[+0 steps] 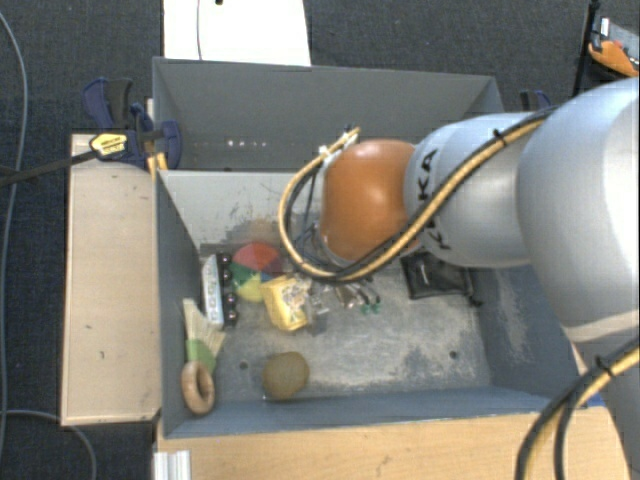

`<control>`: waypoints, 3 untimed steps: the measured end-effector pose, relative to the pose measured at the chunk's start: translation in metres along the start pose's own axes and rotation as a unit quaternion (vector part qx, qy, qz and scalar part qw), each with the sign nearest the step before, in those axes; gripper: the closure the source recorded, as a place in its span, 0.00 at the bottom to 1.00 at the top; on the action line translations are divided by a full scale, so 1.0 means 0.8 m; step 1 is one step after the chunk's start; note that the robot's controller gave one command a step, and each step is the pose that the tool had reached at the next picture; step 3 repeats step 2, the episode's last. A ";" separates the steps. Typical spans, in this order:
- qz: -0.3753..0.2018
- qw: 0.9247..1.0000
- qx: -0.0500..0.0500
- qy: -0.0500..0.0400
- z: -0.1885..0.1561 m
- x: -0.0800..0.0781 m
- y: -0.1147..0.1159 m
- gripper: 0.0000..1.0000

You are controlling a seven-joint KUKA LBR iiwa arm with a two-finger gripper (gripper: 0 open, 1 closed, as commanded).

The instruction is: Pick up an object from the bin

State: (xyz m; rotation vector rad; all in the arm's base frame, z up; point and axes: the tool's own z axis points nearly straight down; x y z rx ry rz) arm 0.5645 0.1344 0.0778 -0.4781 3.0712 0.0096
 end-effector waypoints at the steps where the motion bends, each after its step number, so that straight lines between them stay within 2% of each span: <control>1: -0.011 1.000 0.000 0.005 -0.033 0.007 0.007 1.00; 2: -0.032 0.999 0.000 -0.001 -0.098 0.018 -0.010 1.00; 3: -0.032 0.999 0.000 -0.001 -0.098 0.018 -0.010 1.00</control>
Offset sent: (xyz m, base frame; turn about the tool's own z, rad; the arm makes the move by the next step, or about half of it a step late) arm -0.0147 -0.0129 0.0771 -0.0696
